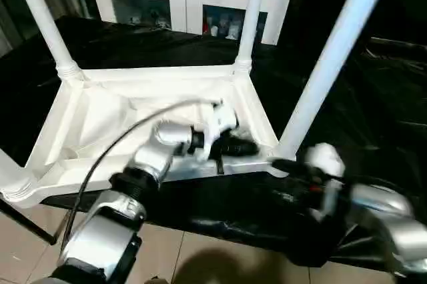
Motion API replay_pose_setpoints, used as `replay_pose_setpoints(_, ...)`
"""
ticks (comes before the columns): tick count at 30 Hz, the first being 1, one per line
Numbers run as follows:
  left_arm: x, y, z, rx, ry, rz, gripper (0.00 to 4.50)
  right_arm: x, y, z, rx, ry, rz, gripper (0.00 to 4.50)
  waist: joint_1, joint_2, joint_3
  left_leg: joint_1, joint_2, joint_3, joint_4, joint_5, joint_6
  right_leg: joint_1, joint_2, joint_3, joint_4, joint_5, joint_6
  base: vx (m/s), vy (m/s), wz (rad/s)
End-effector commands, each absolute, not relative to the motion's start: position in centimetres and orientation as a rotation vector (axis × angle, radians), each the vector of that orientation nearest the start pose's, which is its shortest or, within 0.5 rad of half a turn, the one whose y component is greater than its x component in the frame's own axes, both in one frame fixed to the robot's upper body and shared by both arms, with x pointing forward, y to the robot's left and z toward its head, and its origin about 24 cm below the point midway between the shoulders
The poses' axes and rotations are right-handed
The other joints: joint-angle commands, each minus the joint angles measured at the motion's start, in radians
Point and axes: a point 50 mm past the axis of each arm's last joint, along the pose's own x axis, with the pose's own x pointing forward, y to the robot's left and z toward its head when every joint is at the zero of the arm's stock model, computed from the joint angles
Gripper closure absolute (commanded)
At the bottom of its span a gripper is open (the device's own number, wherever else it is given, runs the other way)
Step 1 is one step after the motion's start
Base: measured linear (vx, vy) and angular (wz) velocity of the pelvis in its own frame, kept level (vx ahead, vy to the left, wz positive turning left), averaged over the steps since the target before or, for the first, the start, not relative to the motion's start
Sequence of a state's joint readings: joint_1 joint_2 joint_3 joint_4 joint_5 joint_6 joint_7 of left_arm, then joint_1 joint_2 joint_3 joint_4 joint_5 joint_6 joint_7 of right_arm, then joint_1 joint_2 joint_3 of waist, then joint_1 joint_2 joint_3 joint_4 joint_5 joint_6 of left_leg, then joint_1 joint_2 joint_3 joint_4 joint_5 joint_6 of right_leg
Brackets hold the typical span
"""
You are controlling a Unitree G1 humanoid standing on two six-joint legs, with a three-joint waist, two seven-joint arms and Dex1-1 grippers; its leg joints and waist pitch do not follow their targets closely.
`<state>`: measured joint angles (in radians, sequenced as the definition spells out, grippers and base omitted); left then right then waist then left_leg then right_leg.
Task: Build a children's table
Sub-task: Rotate leg to tighten
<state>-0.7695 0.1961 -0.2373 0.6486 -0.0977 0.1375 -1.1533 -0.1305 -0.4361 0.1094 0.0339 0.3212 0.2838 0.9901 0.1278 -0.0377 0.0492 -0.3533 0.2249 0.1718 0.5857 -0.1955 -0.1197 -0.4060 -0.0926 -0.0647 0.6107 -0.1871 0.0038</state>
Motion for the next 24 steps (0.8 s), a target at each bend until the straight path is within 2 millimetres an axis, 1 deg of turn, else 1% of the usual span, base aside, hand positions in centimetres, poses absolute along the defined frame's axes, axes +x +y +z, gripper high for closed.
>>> replay_pose_setpoints(1,34.1,8.6,10.7,0.208,0.219,-1.365,3.37,25.1,-15.7,5.1,0.002,0.287,1.099,0.69,-0.003,-0.025,-0.062,-0.006,0.005,0.009,-0.065,-0.092,0.099,0.059,-0.041,0.034,-0.056,-0.093,-0.224,0.0,0.0,0.0)
replay_pose_setpoints(2,34.1,8.6,10.7,0.208,0.219,-1.365,3.3,25.1,-15.7,5.1,0.002,0.287,1.099,0.69,-0.004,-0.016,-0.062,-0.004,0.005,0.008,-0.067,-0.084,0.094,0.057,-0.041,0.035,-0.052,-0.08,-0.227,0.0,0.0,0.0)
replay_pose_setpoints(3,34.1,8.6,10.7,0.207,0.22,-1.365,3.3,25.1,-15.7,5.2,0.003,0.287,1.099,0.69,-0.005,-0.015,-0.061,-0.004,0.006,0.008,-0.066,-0.081,0.093,0.057,-0.04,0.035,-0.052,-0.073,-0.228,0.0,0.0,0.0)
replay_pose_setpoints(4,33.7,9.5,10.9,0.202,0.246,-1.381,3.14,25.4,-15.1,5.3,0.018,0.273,1.09,0.69,-0.007,-0.022,-0.063,0.001,0.005,0.009,-0.065,-0.071,0.087,0.057,-0.04,0.036,-0.047,-0.039,-0.235,0.0,0.0,0.0)
replay_pose_setpoints(5,33.0,10.4,10.9,0.213,0.284,-1.409,3.05,26.0,-14.7,5.3,0.035,0.255,1.067,0.69,-0.009,-0.02,-0.062,0.0,0.006,0.009,-0.066,-0.068,0.088,0.056,-0.041,0.037,-0.045,-0.032,-0.242,0.0,0.0,0.0)
replay_pose_setpoints(6,32.4,11.2,10.9,0.223,0.319,-1.435,2.96,26.4,-14.3,5.4,0.05,0.239,1.044,0.69,-0.012,-0.014,-0.063,0.004,0.009,0.008,-0.068,-0.067,0.081,0.054,-0.044,0.037,-0.041,-0.027,-0.248,0.0,0.0,0.0)
replay_pose_setpoints(7,32.3,11.3,10.9,0.224,0.323,-1.439,2.87,26.5,-14.3,5.4,0.052,0.239,1.04,0.69,-0.018,-0.017,-0.062,-0.002,0.008,0.007,-0.07,-0.063,0.076,0.057,-0.044,0.037,-0.039,-0.025,-0.25,0.0,0.0,0.0)
replay_pose_setpoints(8,30.7,13.0,11.0,0.238,0.409,-1.491,2.78,27.6,-13.7,5.4,0.076,0.224,0.976,0.69,-0.018,-0.023,-0.06,0.003,0.006,0.011,-0.07,-0.071,0.067,0.053,-0.042,0.036,-0.042,-0.044,-0.247,0.0,0.0,0.0)
replay_pose_setpoints(9,30.7,13.0,11.0,0.238,0.409,-1.491,2.69,27.6,-13.7,5.4,0.076,0.224,0.976,0.69,-0.023,-0.019,-0.062,0.001,0.009,0.007,-0.073,-0.073,0.058,0.056,-0.048,0.037,-0.036,-0.052,-0.251,0.0,0.0,0.0)
replay_pose_setpoints(10,30.0,13.6,11.0,0.244,0.45,-1.508,2.69,28.0,-13.4,5.4,0.086,0.216,0.951,0.69,-0.028,-0.016,-0.055,0.003,0.004,0.012,-0.075,-0.098,0.048,0.05,-0.038,0.037,-0.047,-0.093,-0.24,0.0,0.0,0.0)
replay_pose_setpoints(11,29.1,14.3,10.9,0.251,0.503,-1.525,2.51,28.6,-13.1,5.3,0.098,0.212,0.912,0.69,-0.029,-0.014,-0.058,0.01,0.008,0.011,-0.073,-0.098,0.036,0.047,-0.043,0.039,-0.04,-0.075,-0.249,0.0,0.0,0.0)
replay_pose_setpoints(12,28.6,14.7,10.7,0.255,0.538,-1.53,2.42,28.9,-12.9,5.2,0.105,0.21,0.886,0.69,-0.033,-0.018,-0.054,0.0,0.004,0.011,-0.077,-0.099,0.029,0.051,-0.038,0.039,-0.04,-0.087,-0.242,0.0,0.0,0.0)
replay_pose_setpoints(13,28.0,15.2,10.3,0.269,0.582,-1.527,2.35,29.3,-12.6,5.2,0.113,0.2,0.863,0.69,-0.033,-0.018,-0.052,0.003,0.003,0.012,-0.078,-0.107,0.026,0.049,-0.036,0.038,-0.044,-0.102,-0.235,0.0,0.0,0.0)
replay_pose_setpoints(14,27.4,15.7,9.6,0.288,0.628,-1.511,2.28,30.0,-12.5,5.1,0.12,0.196,0.799,0.69,-0.034,-0.019,-0.053,0.01,0.004,0.015,-0.077,-0.112,0.023,0.044,-0.036,0.04,-0.045,-0.101,-0.234,0.0,0.0,0.0)
replay_pose_setpoints(15,26.9,16.1,9.2,0.298,0.668,-1.5,2.28,30.6,-12.4,5.1,0.124,0.186,0.748,0.69,-0.034,-0.016,-0.053,0.007,0.005,0.013,-0.077,-0.113,0.018,0.045,-0.038,0.04,-0.041,-0.103,-0.235,0.0,0.0,0.0)
replay_pose_setpoints(16,26.5,16.3,8.9,0.303,0.692,-1.493,2.19,30.9,-12.3,5.1,0.126,0.179,0.715,0.69,-0.036,-0.018,-0.05,0.004,0.004,0.012,-0.081,-0.124,0.005,0.045,-0.038,0.04,-0.044,-0.137,-0.223,0.0,0.0,0.0)
replay_pose_setpoints(17,26.1,16.5,8.7,0.303,0.714,-1.472,1.98,31.4,-12.3,5.1,0.136,0.175,0.673,0.69,-0.037,-0.02,-0.05,0.009,0.004,0.014,-0.081,-0.135,-0.006,0.043,-0.038,0.041,-0.047,-0.156,-0.213,0.0,0.0,0.0)
replay_pose_setpoints(18,26.1,16.5,8.6,0.307,0.719,-1.46,1.98,31.5,-12.3,5.1,0.142,0.176,0.659,0.69,-0.035,-0.015,-0.051,0.012,0.004,0.014,-0.081,-0.14,-0.011,0.041,-0.037,0.042,-0.047,-0.159,-0.21,0.0,0.0,0.0)
replay_pose_setpoints(19,26.1,16.8,8.3,0.338,0.736,-1.409,1.92,32.0,-12.4,5.1,0.15,0.176,0.616,0.69,-0.034,-0.015,-0.05,0.014,0.002,0.016,-0.08,-0.146,-0.012,0.039,-0.035,0.043,-0.049,-0.159,-0.207,0.0,0.0,0.0)
replay_pose_setpoints(20,26.2,16.9,8.1,0.361,0.742,-1.372,1.85,32.3,-12.5,5.1,0.152,0.171,0.593,0.69,-0.034,-0.023,-0.05,0.014,0.003,0.016,-0.08,-0.149,-0.014,0.04,-0.034,0.043,-0.047,-0.148,-0.205,0.0,0.0,0.0)
replay_pose_setpoints(21,26.2,17.0,8.0,0.367,0.741,-1.36,1.85,32.3,-12.5,5.1,0.153,0.17,0.587,0.69,-0.032,-0.021,-0.051,0.012,0.003,0.014,-0.08,-0.149,-0.015,0.042,-0.035,0.043,-0.045,-0.146,-0.204,0.0,0.0,0.0)
replay_pose_setpoints(22,26.9,17.3,7.7,0.411,0.73,-1.265,1.65,32.8,-12.9,5.2,0.159,0.163,0.536,0.69,-0.033,-0.023,-0.05,0.009,0.002,0.014,-0.081,-0.16,-0.023,0.043,-0.035,0.043,-0.048,-0.159,-0.19,0.0,0.0,0.0)
replay_pose_setpoints(23,26.9,17.3,7.7,0.411,0.73,-1.265,1.58,32.8,-12.9,5.2,0.159,0.163,0.536,0.69,-0.032,-0.025,-0.05,0.009,0.001,0.013,-0.08,-0.162,-0.025,0.044,-0.035,0.043,-0.049,-0.166,-0.184,0.0,0.0,0.0)
replay_pose_setpoints(24,27.2,17.5,7.5,0.427,0.724,-1.227,1.54,33.0,-13.1,5.2,0.159,0.16,0.513,0.69,-0.03,-0.027,-0.051,0.007,0.0,0.013,-0.08,-0.155,-0.026,0.045,-0.035,0.043,-0.048,-0.165,-0.175,0.0,0.0,0.0)
